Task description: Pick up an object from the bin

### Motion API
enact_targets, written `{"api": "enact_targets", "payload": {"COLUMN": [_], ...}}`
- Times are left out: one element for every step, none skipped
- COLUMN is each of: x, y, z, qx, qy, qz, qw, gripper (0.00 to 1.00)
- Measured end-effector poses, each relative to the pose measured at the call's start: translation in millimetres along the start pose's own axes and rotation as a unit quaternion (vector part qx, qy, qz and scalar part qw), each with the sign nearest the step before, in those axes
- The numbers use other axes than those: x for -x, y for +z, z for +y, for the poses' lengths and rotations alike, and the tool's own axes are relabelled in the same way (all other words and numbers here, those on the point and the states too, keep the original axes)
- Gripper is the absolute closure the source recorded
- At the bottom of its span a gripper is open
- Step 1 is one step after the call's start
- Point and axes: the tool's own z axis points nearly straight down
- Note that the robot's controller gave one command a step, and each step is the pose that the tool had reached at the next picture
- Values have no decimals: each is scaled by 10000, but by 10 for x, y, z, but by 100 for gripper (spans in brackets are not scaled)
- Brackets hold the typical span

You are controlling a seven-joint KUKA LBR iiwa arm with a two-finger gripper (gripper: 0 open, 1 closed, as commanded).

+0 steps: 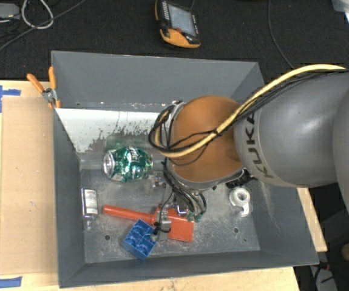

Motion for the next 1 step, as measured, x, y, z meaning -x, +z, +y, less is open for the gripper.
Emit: {"api": "enact_targets", "payload": {"x": [20], "y": [-41], "z": [-10], "qx": [5], "qy": [25], "qz": [-38], "qw": [10000], "gripper": [0]}}
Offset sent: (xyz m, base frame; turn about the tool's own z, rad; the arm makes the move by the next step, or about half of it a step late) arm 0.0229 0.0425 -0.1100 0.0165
